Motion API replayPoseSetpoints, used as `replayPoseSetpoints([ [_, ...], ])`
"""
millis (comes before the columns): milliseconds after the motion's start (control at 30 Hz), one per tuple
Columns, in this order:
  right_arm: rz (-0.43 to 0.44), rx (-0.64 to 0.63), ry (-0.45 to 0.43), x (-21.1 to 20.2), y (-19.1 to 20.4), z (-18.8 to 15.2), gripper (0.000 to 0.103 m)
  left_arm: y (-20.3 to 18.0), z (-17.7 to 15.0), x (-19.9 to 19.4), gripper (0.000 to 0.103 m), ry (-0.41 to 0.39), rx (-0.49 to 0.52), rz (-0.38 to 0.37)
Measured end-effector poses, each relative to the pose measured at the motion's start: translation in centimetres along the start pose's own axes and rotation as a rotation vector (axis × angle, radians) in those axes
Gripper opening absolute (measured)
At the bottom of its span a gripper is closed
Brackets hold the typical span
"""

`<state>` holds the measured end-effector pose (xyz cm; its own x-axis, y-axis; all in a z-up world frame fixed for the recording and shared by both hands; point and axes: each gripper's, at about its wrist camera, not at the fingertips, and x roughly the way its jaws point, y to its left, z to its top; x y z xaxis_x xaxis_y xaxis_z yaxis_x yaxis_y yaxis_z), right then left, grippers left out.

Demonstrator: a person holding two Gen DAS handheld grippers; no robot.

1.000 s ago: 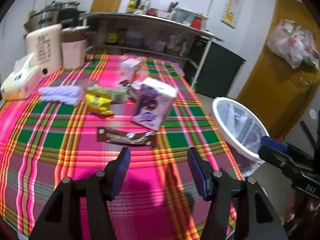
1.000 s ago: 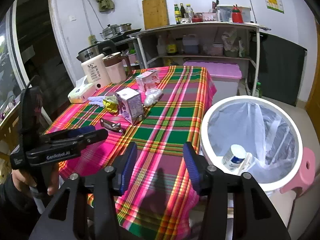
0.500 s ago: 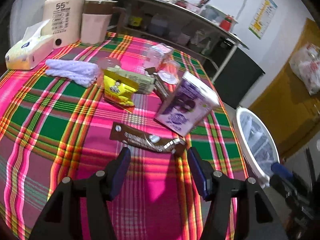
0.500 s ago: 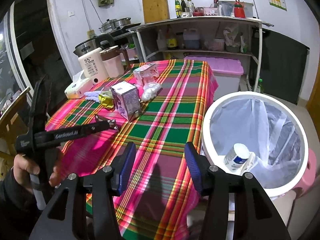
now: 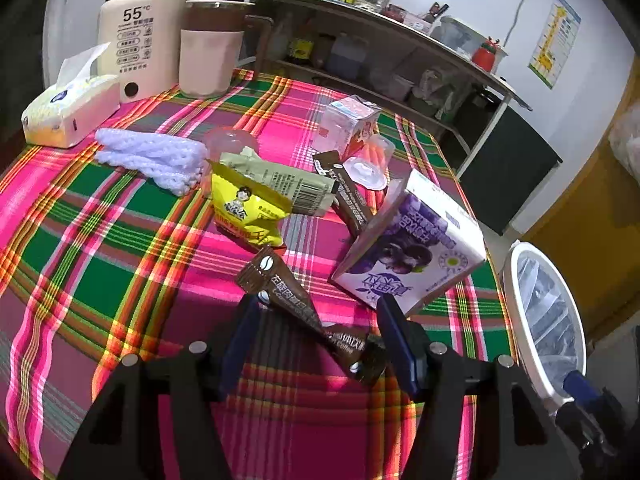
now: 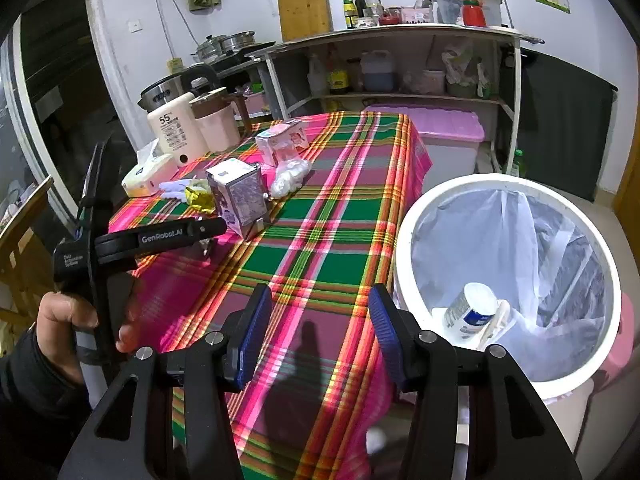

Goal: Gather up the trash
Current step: 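Close the left tool on the brown snack wrapper and lift it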

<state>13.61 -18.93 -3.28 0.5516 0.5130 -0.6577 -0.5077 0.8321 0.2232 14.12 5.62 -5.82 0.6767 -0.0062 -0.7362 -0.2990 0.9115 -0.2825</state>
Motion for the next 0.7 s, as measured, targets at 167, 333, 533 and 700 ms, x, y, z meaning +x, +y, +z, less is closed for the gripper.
replayPoseSetpoints([
  [167, 0.001, 0.000, 0.001, 0.0, 0.0, 0.0, 0.052, 0.7, -0.2, -0.6, 0.062, -0.009, 0.045, 0.038],
  [333, 0.005, 0.000, 0.000, 0.0, 0.0, -0.1, 0.052, 2.7, -0.5, -1.8, 0.062, -0.019, 0.026, 0.056],
  [533, 0.020, -0.015, -0.001, 0.3, 1.0, 0.2, 0.052, 3.8, -0.8, -2.3, 0.062, -0.011, 0.024, 0.048],
  [700, 0.025, -0.030, 0.000, 0.5, 1.7, 0.6, 0.052, 2.3, -0.7, -2.7, 0.062, -0.017, 0.050, -0.028],
])
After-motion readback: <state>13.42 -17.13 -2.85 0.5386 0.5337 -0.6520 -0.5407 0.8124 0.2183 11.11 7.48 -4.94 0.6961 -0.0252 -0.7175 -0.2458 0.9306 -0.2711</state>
